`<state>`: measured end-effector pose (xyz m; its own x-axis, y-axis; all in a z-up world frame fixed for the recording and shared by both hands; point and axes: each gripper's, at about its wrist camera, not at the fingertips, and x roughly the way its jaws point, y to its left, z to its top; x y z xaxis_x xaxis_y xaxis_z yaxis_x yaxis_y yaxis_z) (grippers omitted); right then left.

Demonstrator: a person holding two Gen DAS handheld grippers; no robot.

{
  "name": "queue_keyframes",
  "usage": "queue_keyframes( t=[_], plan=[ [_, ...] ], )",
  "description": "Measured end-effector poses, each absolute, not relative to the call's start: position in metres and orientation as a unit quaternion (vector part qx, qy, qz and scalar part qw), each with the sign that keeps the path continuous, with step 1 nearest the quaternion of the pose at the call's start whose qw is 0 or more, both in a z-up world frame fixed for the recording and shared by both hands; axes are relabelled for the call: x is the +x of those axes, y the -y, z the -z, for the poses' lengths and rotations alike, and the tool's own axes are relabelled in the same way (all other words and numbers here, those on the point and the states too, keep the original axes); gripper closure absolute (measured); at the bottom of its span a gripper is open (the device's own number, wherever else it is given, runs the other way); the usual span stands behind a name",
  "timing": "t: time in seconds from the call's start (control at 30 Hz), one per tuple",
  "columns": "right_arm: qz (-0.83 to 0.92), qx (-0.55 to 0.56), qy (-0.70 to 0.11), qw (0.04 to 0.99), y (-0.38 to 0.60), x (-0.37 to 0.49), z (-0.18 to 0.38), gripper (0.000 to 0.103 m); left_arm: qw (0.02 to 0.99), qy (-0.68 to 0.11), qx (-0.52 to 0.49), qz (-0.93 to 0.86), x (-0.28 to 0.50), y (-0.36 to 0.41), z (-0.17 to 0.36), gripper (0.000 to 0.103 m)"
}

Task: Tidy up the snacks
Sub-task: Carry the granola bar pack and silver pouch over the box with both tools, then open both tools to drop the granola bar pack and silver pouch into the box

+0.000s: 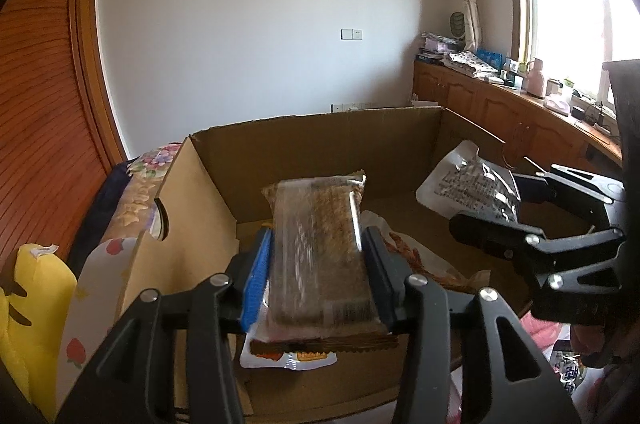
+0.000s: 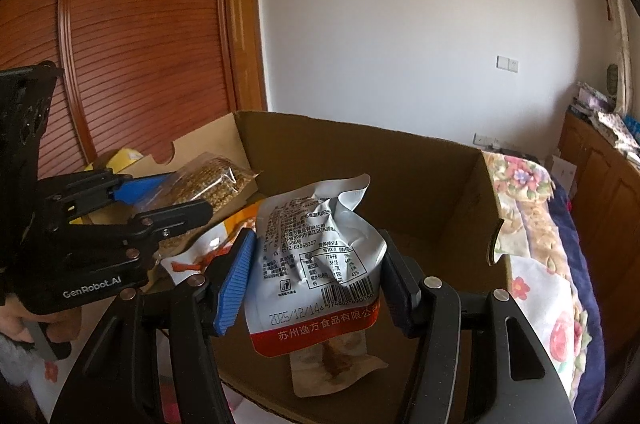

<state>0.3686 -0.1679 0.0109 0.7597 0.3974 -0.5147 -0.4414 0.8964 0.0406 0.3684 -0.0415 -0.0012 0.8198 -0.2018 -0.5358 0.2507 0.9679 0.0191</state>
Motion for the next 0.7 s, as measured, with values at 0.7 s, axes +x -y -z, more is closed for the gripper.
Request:
queue_keyframes(
  t=[0.7],
  plan=[
    [-0.235, -0.039, -0.288, 0.927, 0.163, 0.366, -0.015, 0.030, 0.956, -0.262, 0.051, 0.118, 0.319, 0.035, -0.016, 0.051]
  ],
)
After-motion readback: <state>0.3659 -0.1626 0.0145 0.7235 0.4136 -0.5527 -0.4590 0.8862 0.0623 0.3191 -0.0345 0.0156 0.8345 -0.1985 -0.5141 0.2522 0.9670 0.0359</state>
